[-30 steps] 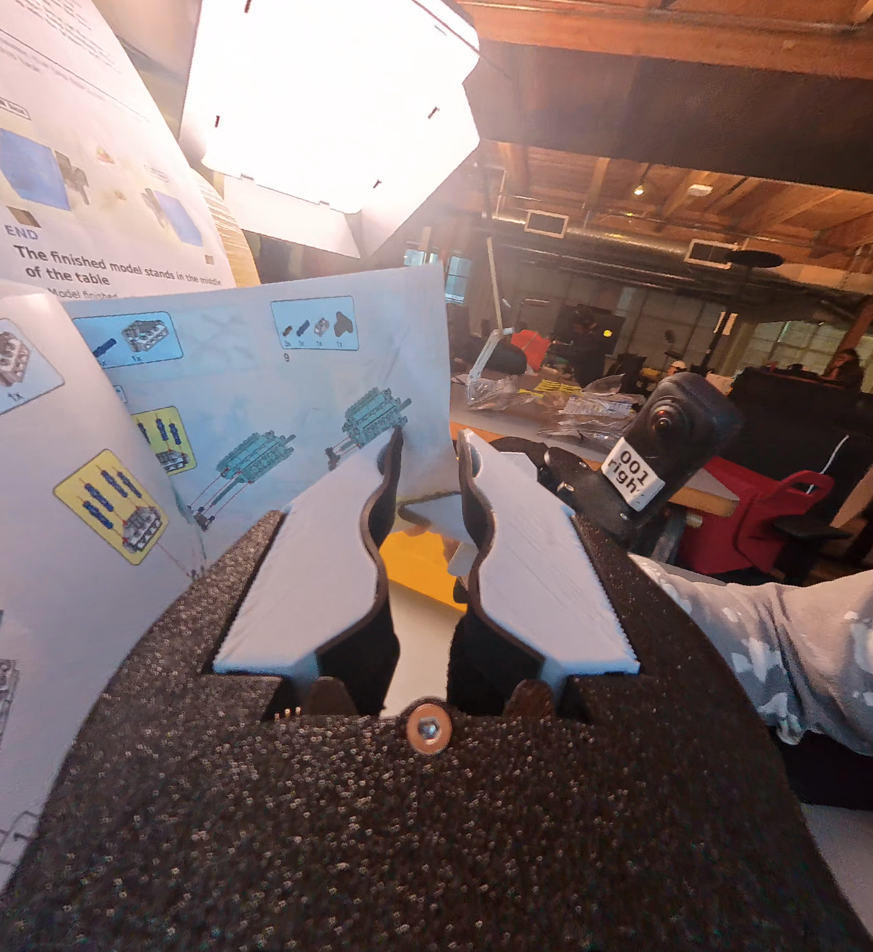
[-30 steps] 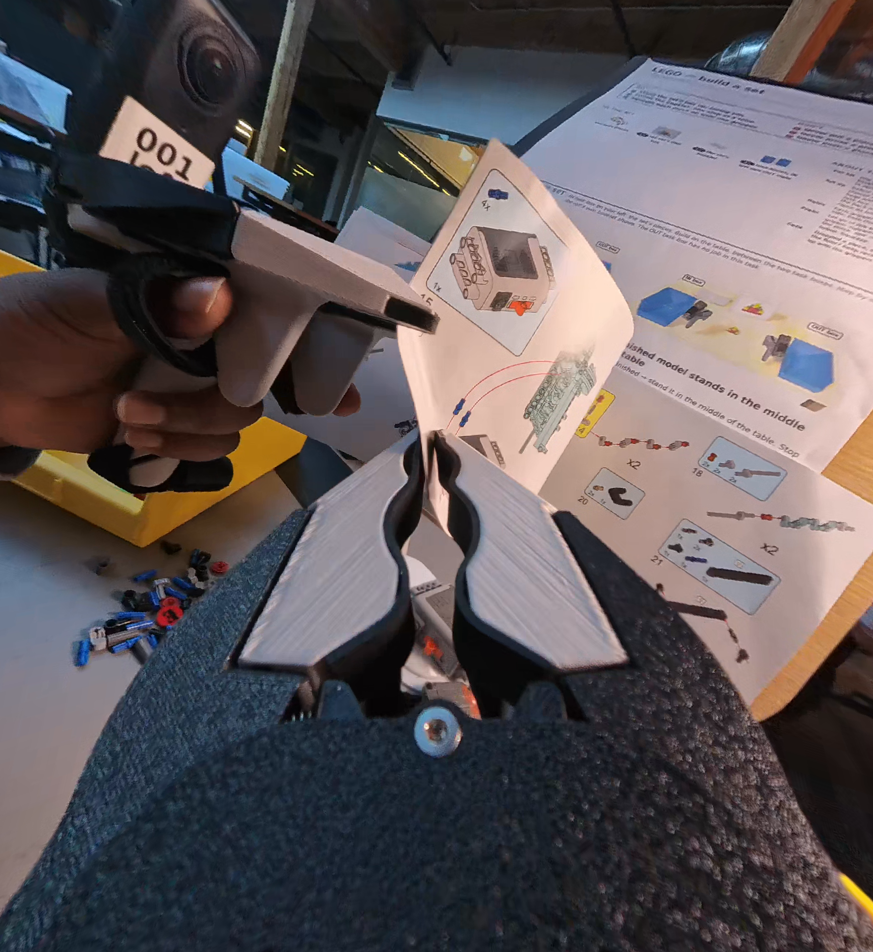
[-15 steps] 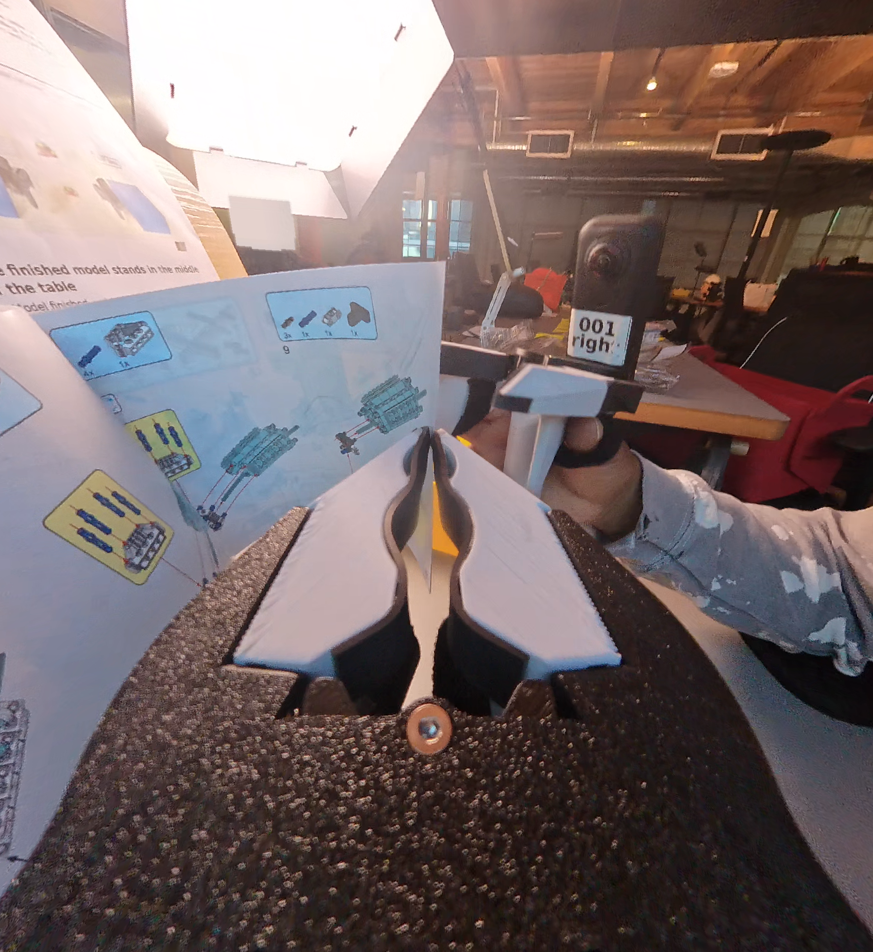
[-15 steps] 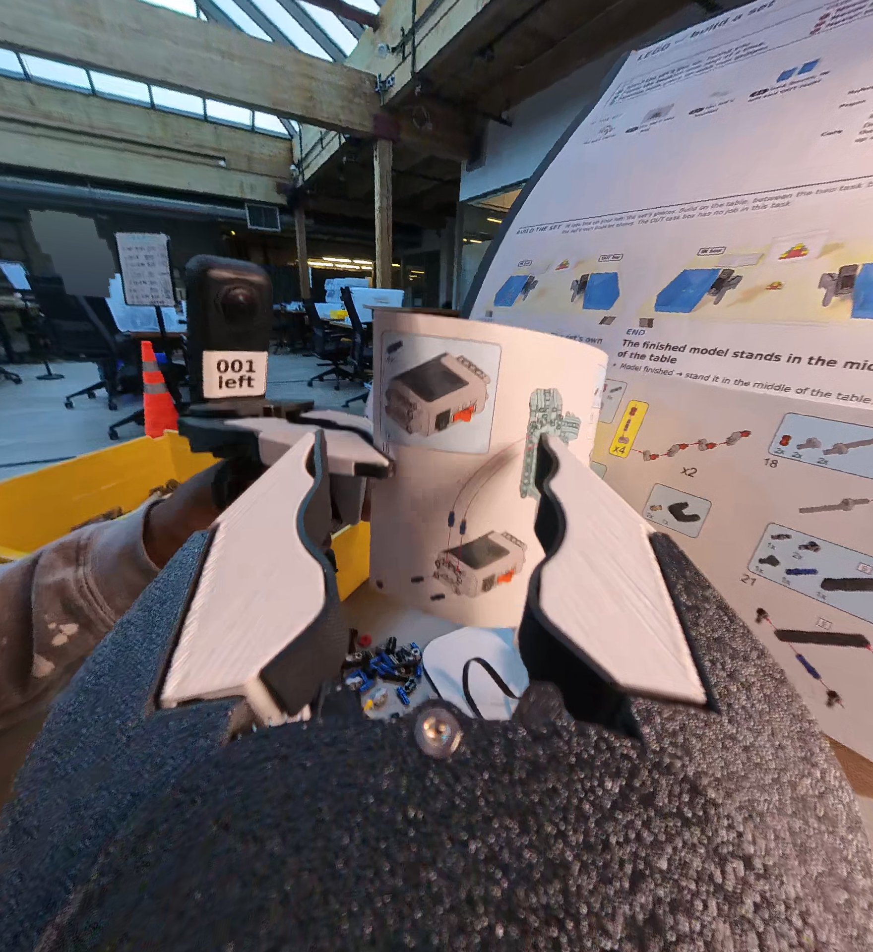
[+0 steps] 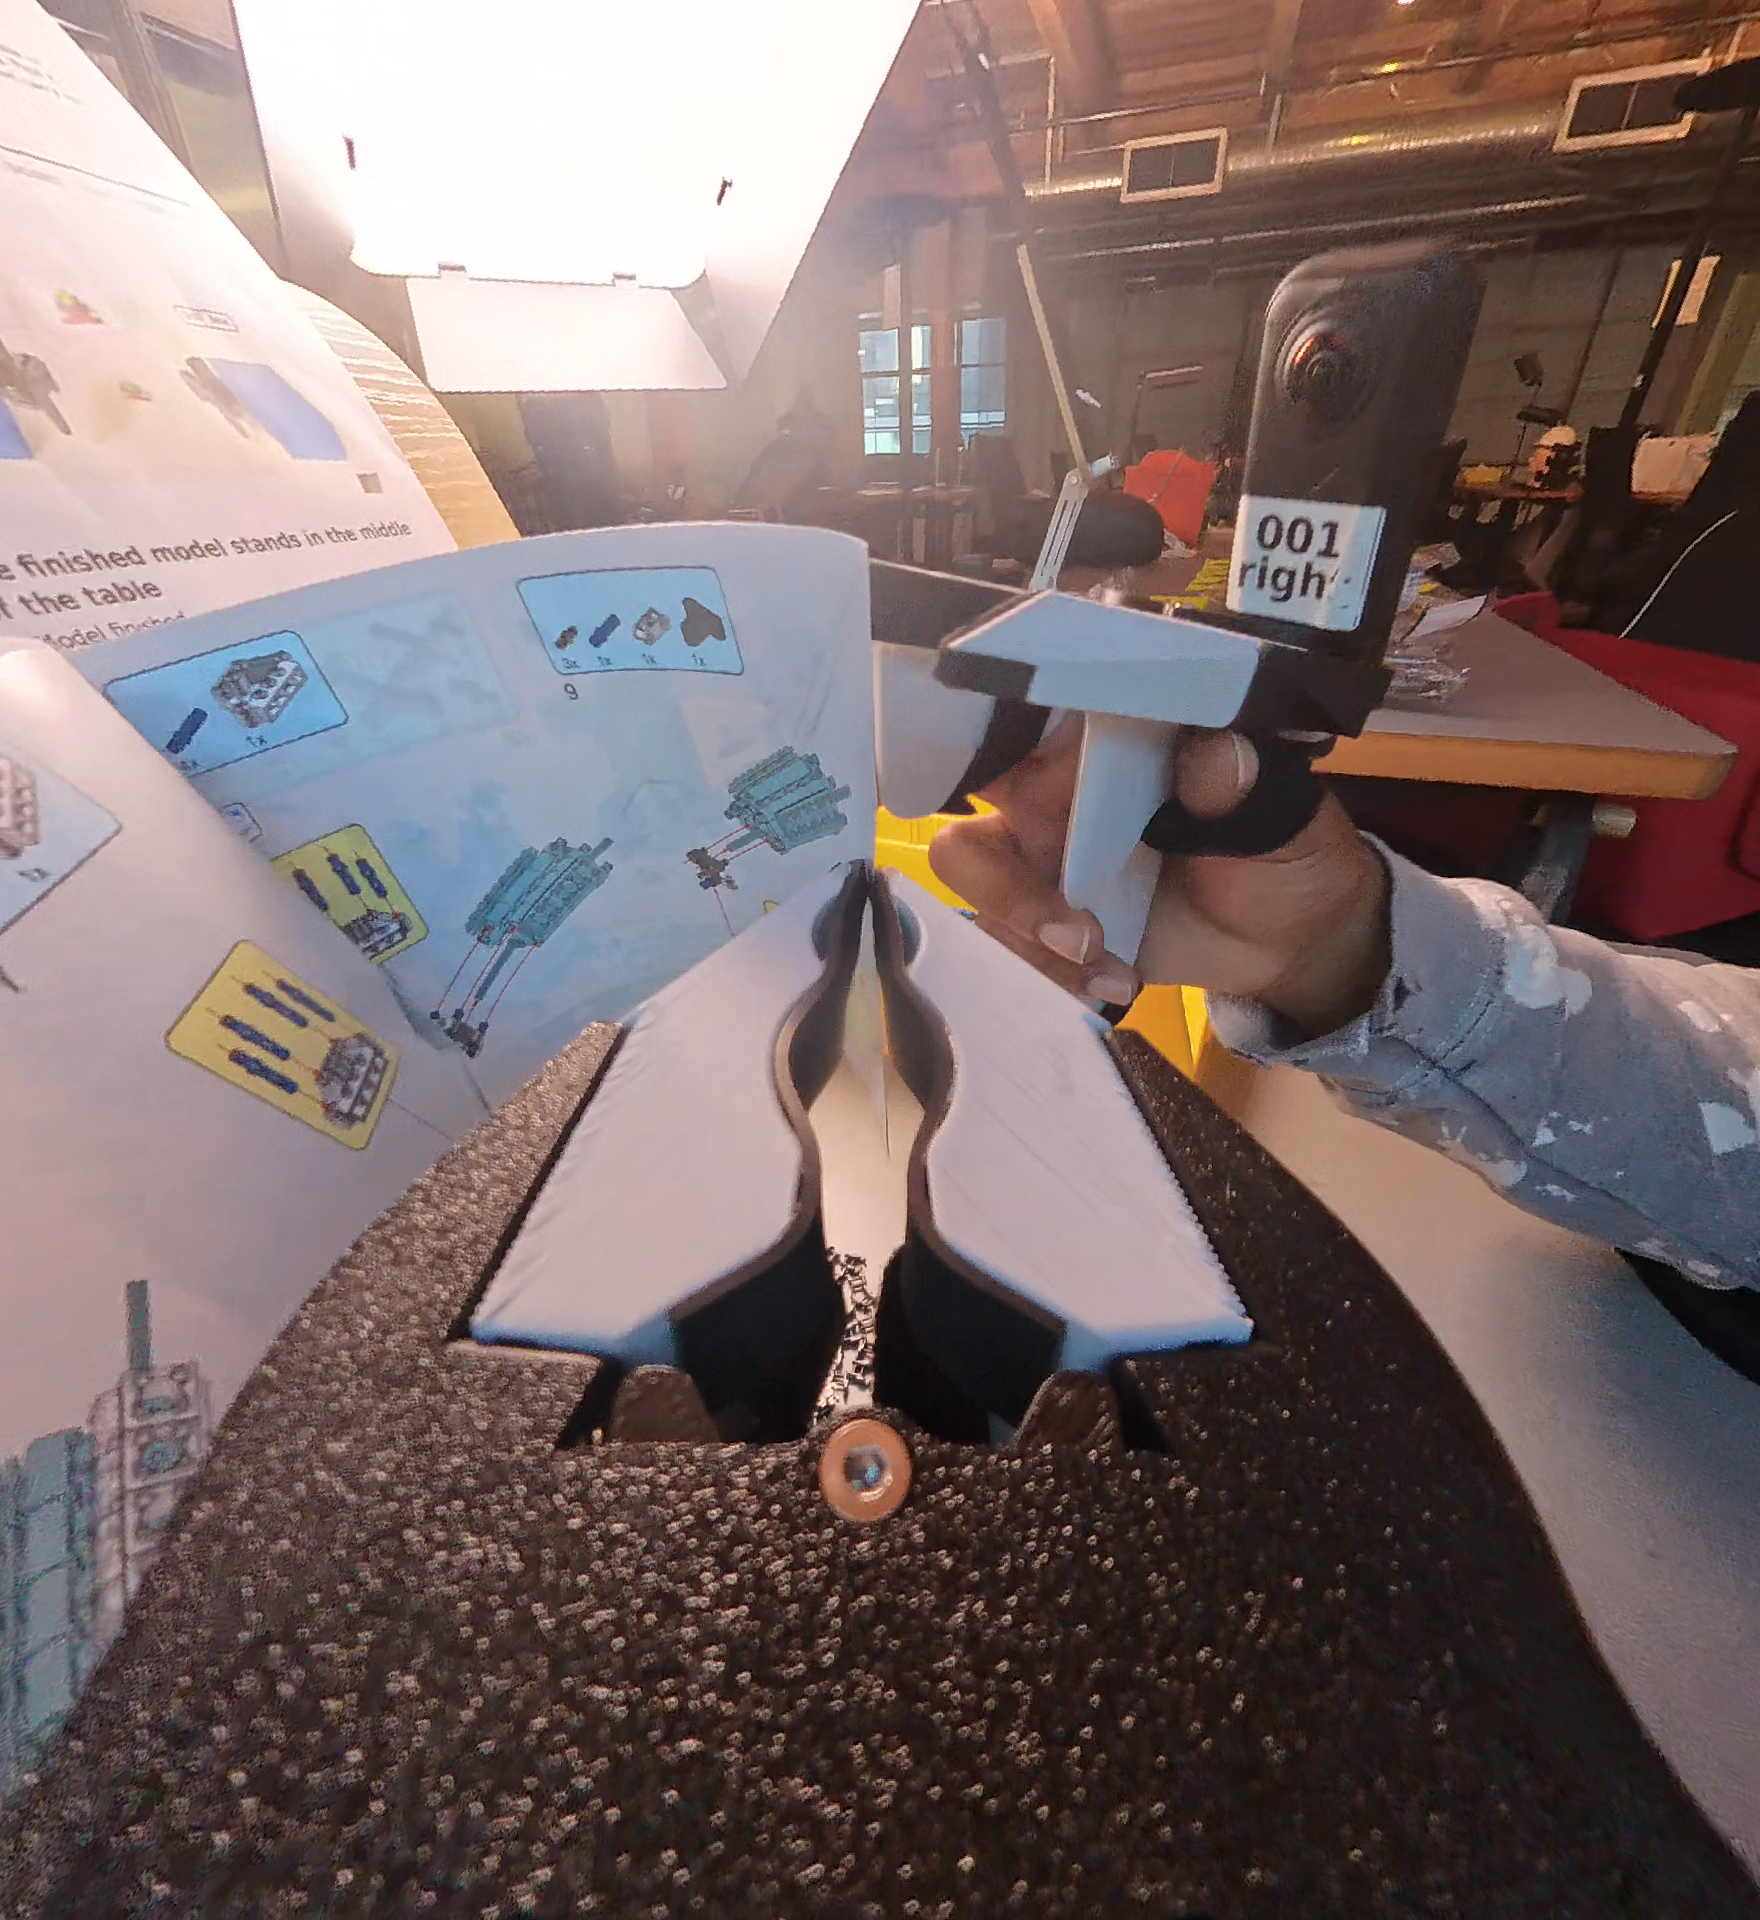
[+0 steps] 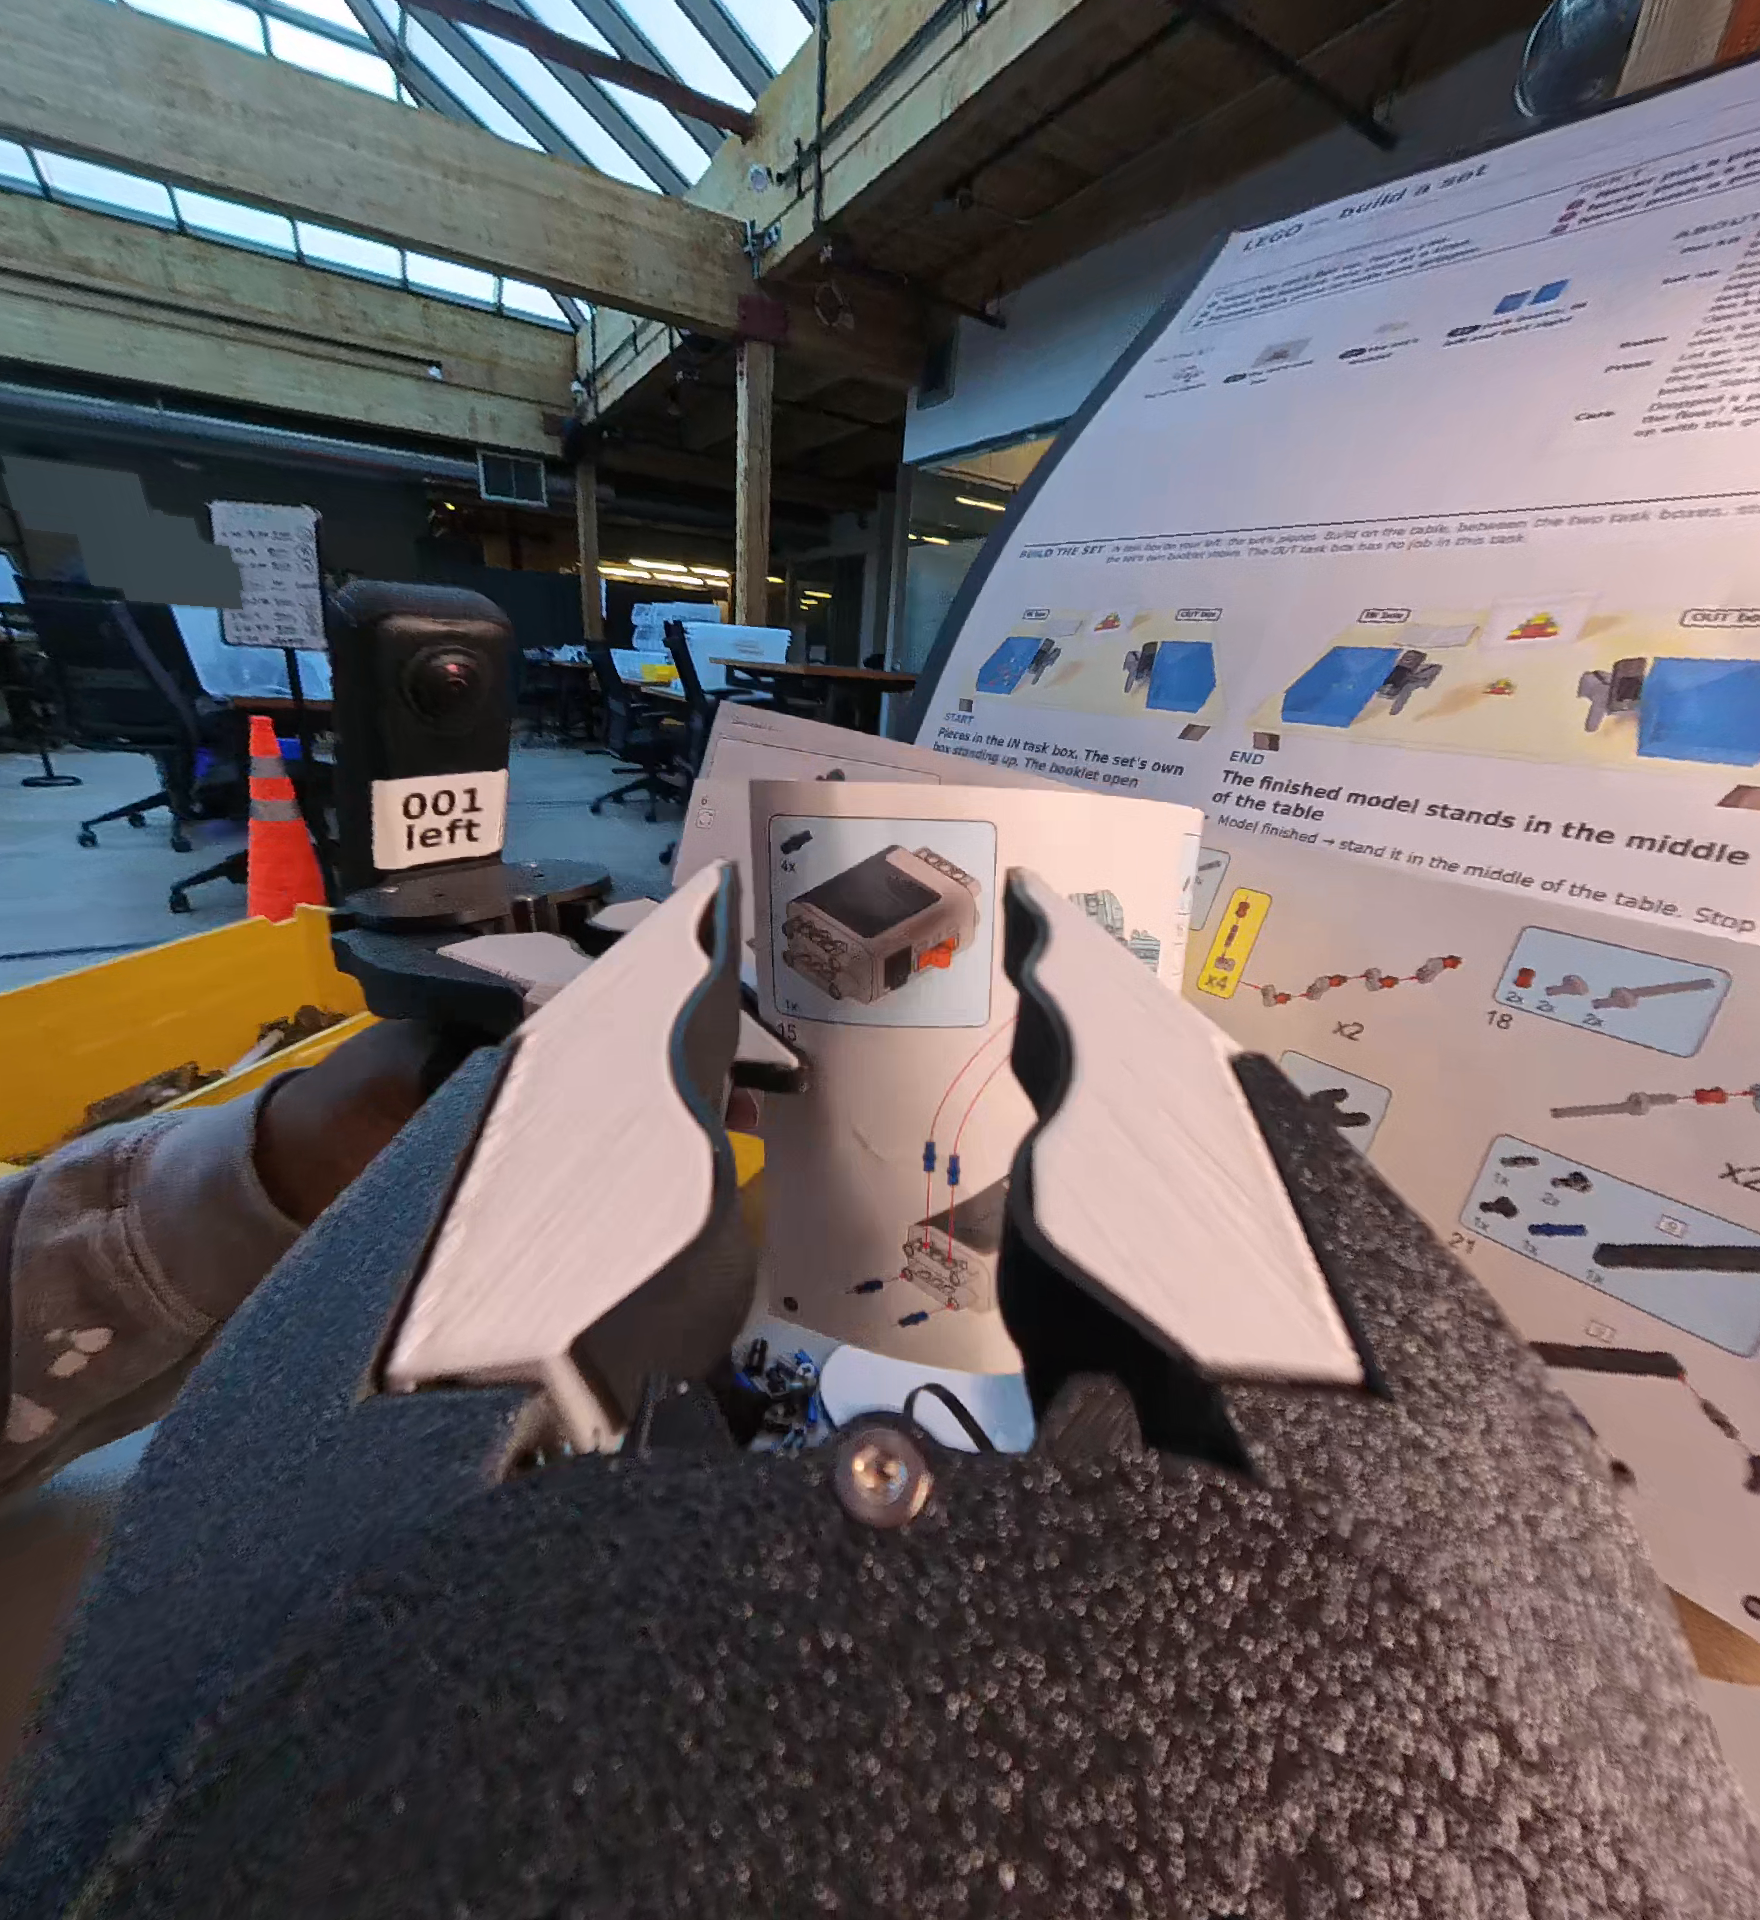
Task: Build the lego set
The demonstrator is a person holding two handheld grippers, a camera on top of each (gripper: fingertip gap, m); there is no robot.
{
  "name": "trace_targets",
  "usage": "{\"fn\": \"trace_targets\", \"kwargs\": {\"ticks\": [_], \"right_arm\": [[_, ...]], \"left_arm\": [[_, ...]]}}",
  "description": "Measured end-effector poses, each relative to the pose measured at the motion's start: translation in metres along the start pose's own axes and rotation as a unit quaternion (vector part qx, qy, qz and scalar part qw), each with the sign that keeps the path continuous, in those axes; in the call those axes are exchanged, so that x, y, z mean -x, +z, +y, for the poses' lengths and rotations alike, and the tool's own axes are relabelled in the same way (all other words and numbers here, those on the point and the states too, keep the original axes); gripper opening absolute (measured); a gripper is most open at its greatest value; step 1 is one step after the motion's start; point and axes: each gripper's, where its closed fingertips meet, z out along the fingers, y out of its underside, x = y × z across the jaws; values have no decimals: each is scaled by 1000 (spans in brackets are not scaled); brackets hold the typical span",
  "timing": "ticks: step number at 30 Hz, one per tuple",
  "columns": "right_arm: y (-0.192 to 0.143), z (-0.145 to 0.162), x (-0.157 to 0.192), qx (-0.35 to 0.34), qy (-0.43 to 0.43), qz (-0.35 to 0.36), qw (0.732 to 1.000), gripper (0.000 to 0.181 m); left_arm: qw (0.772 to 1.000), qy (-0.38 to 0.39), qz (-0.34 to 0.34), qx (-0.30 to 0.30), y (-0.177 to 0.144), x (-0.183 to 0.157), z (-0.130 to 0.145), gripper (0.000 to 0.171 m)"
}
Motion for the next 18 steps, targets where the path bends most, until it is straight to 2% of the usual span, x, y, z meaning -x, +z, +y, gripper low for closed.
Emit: {"fn": "trace_targets", "kwargs": {"ticks": [2, 7, 16, 18], "right_arm": [[2, -2, 0, 11, -35, 27, 999, 56], [1, -10, 2, 1, -75, 58, 996, 48], [-5, -13, -3, -26, -13, 36, 999, 37], [-6, -12, -4, -32, 7, 28, 999, 28]], "left_arm": [[1000, 21, -5, 10, 3, -3, 2, 0], [998, 58, -22, 23, 8, -7, 4, 0], [999, 45, -23, 15, 6, -5, 1, 0], [999, 42, -22, 13, 6, -5, 1, 0]]}}
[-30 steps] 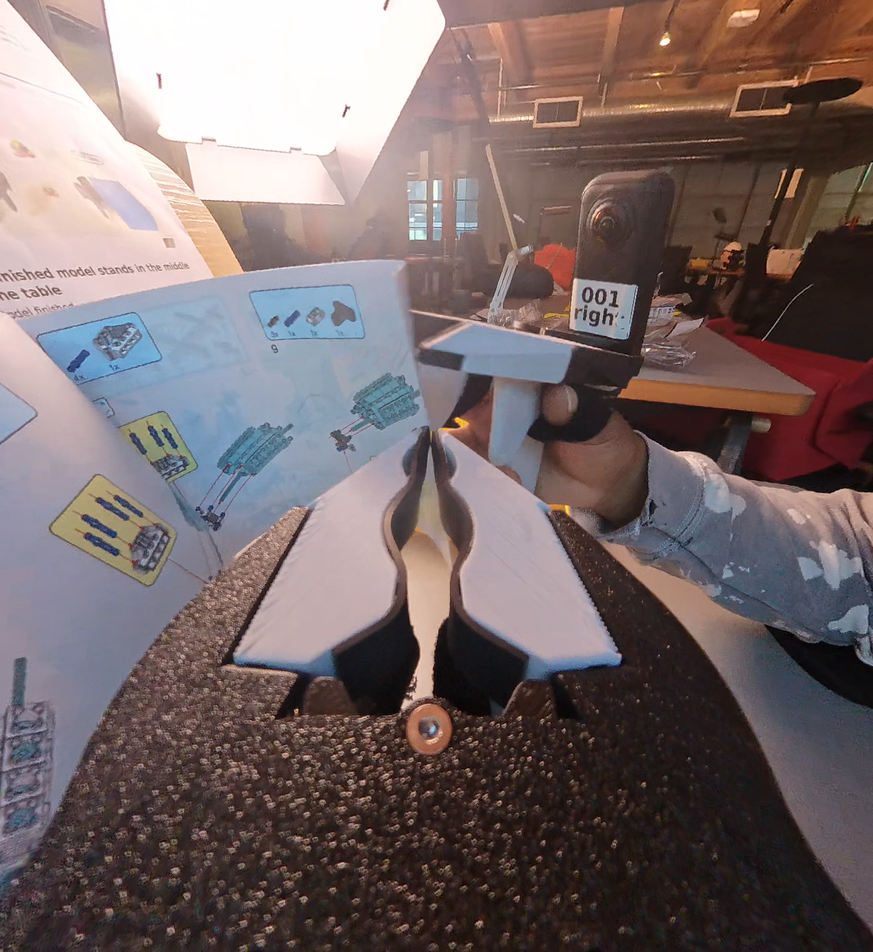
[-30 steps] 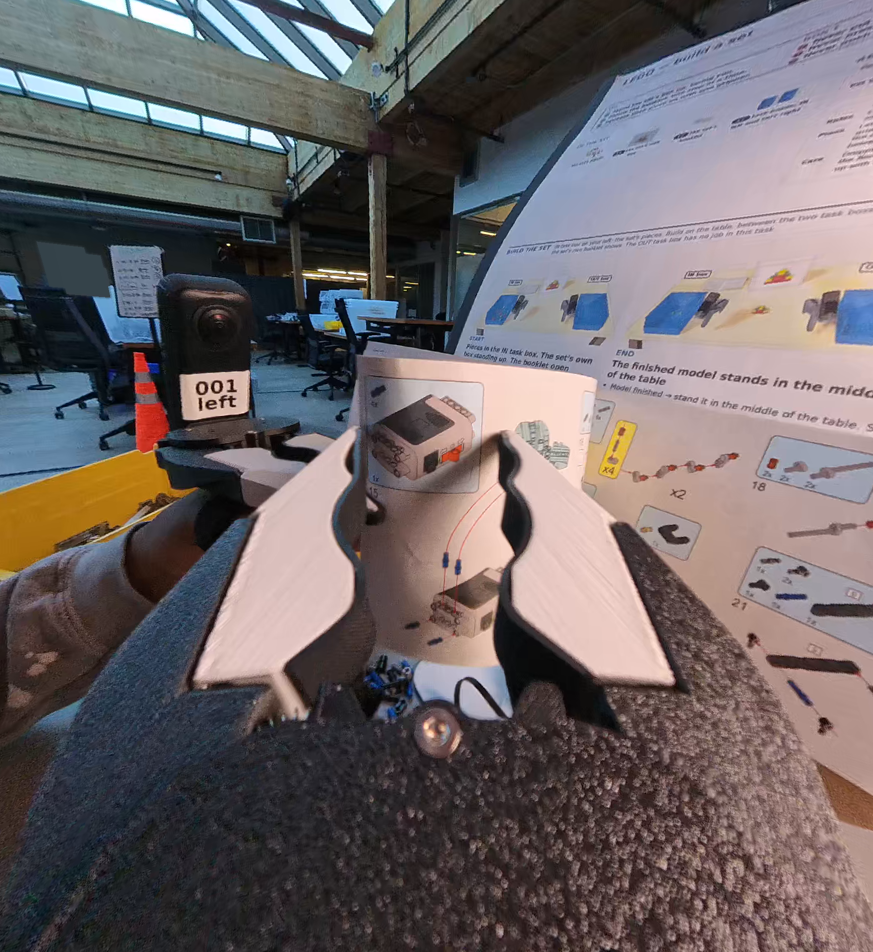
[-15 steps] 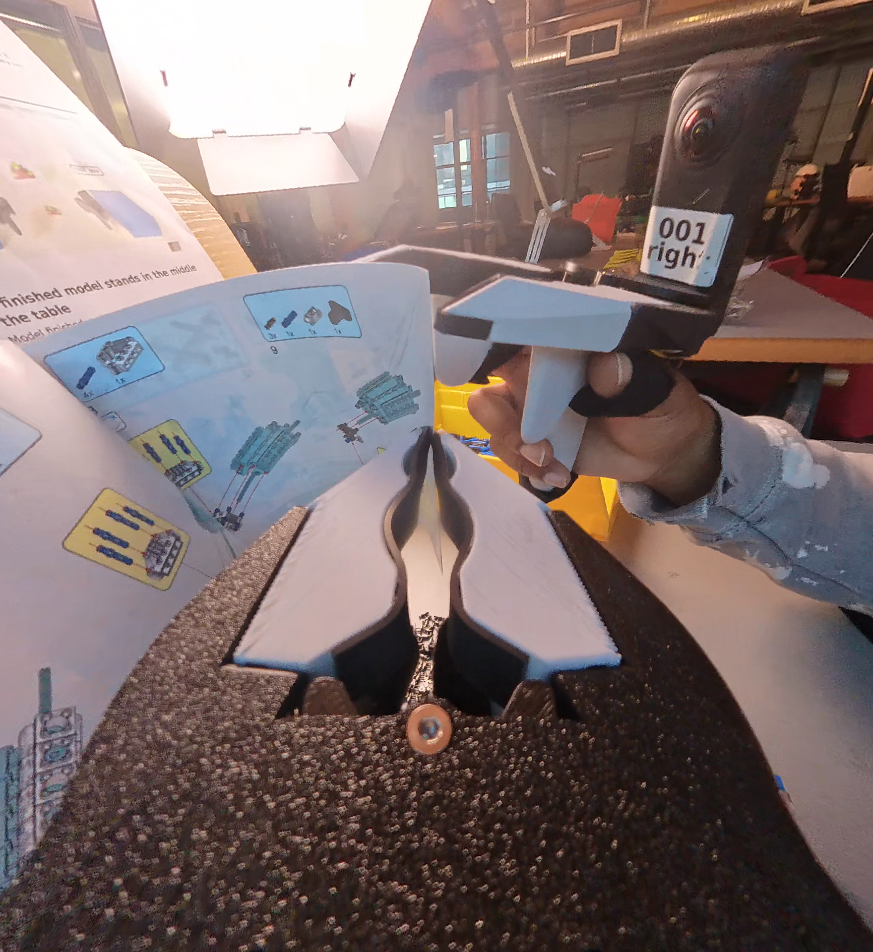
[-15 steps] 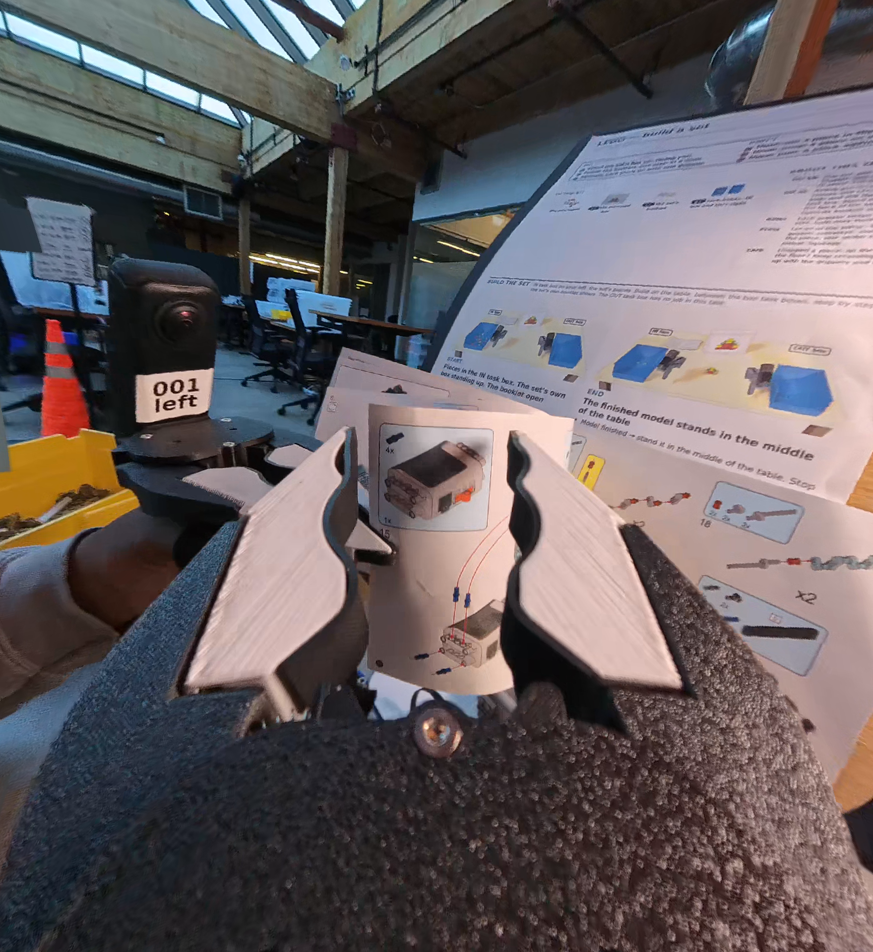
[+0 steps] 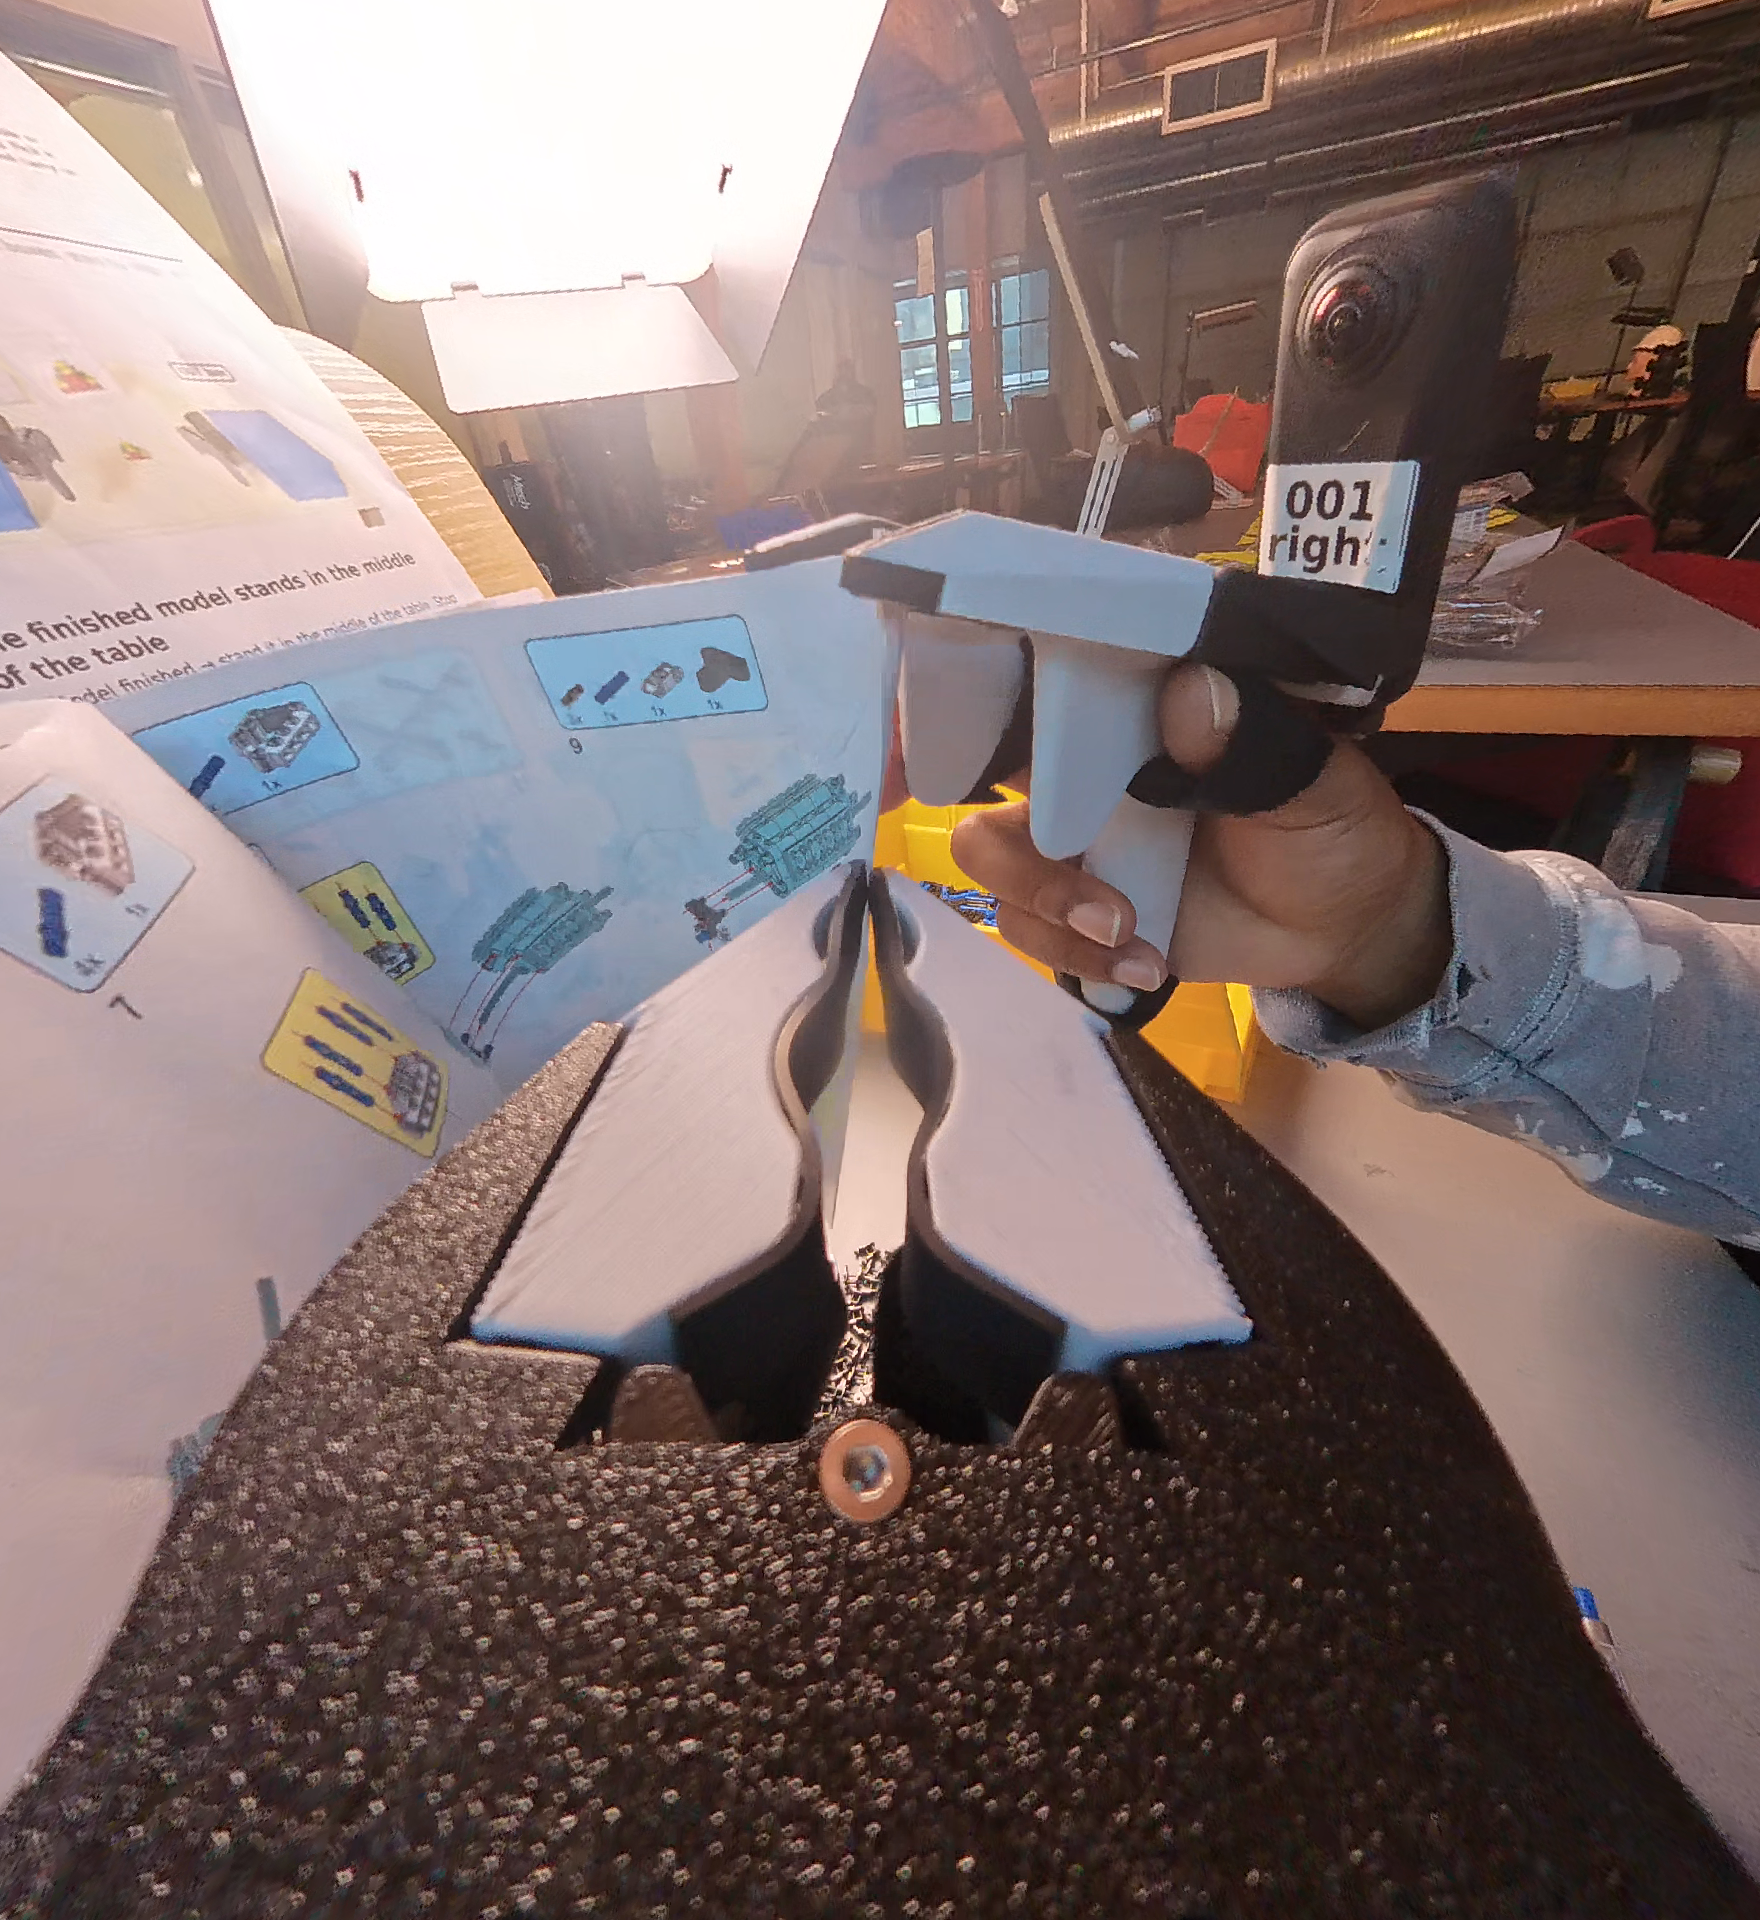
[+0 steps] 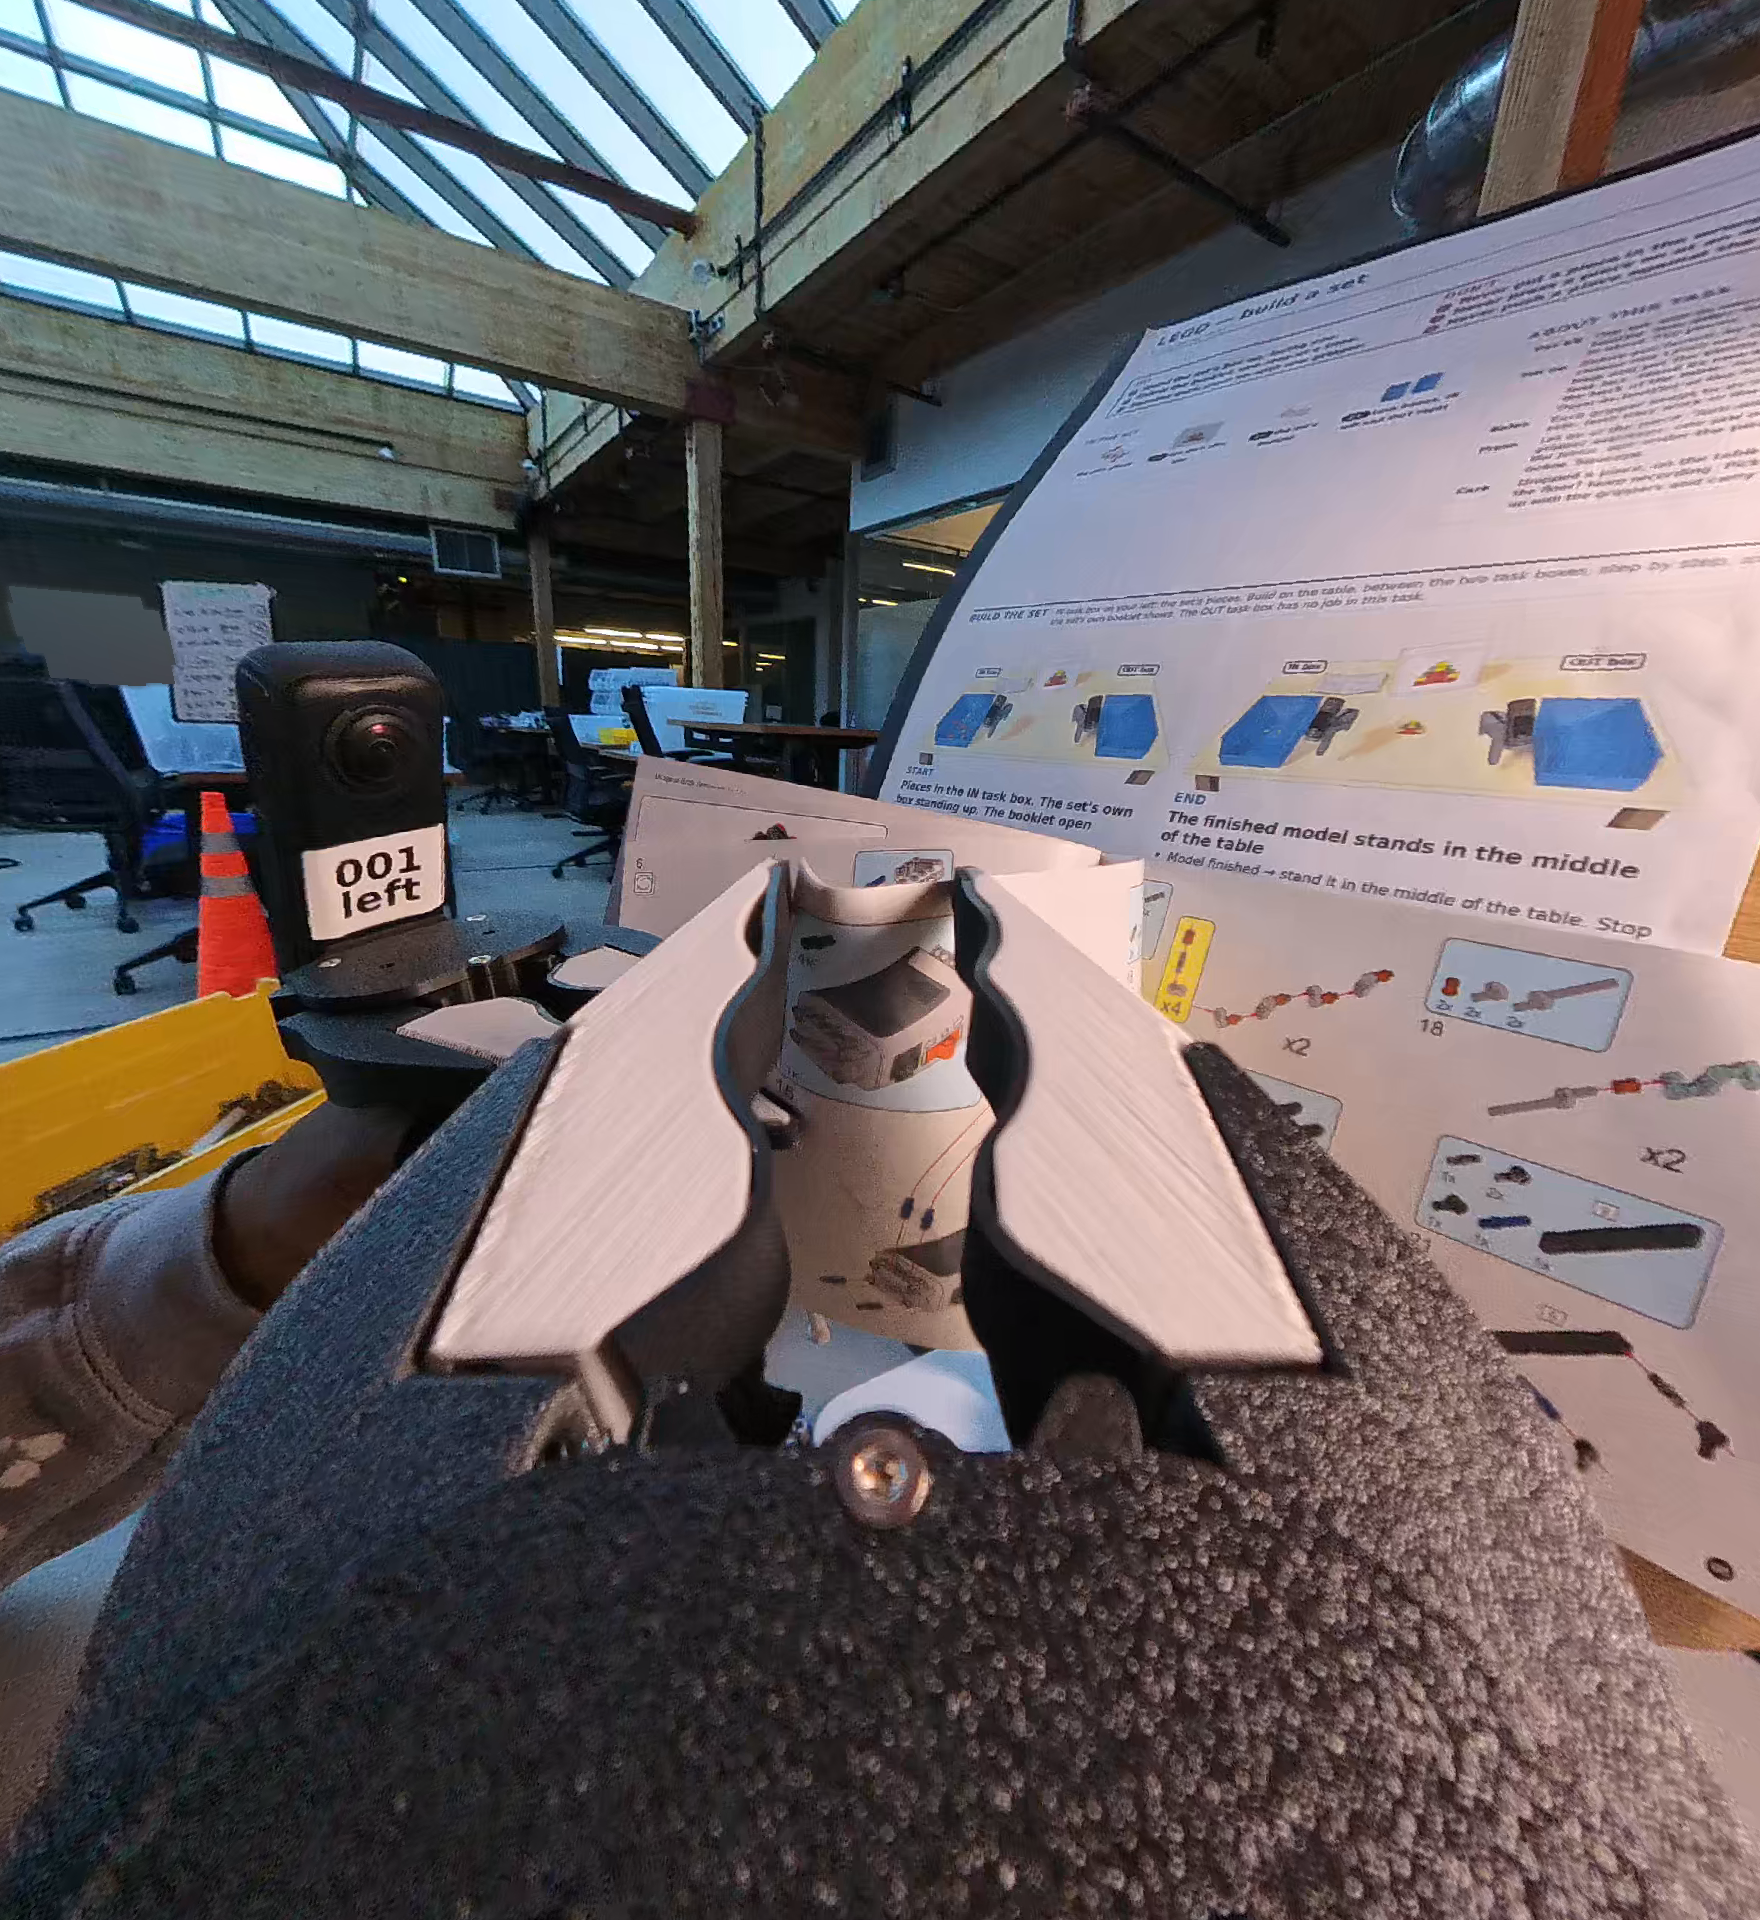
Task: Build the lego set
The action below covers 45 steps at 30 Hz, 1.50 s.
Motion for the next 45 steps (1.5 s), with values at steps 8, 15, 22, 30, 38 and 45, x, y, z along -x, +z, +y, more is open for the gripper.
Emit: {"fn": "trace_targets", "kwargs": {"ticks": [8, 15, 22, 30, 38, 45], "right_arm": [[-3, 4, -1, -7, 58, -35, 998, 23], [-5, 8, -7, 6, 64, -22, 998, 25], [-6, 10, -9, 15, 105, -24, 994, 28], [-6, 12, 1, 21, 108, -67, 992, 15], [-6, 12, 6, 2, 170, -112, 979, 14], [-9, 7, 3, -25, 235, -141, 961, 15]], "left_arm": [[1000, -18, -8, -3, 0, 5, 1, 0], [999, -19, -25, -12, -2, 11, -1, 0], [999, -13, -33, -17, -2, 11, -3, 0], [997, -53, 9, -51, -7, 8, -18, 2], [981, -144, 106, -79, 1, 0, -28, 6], [965, -185, 166, -88, 7, -9, -32, 5]]}}
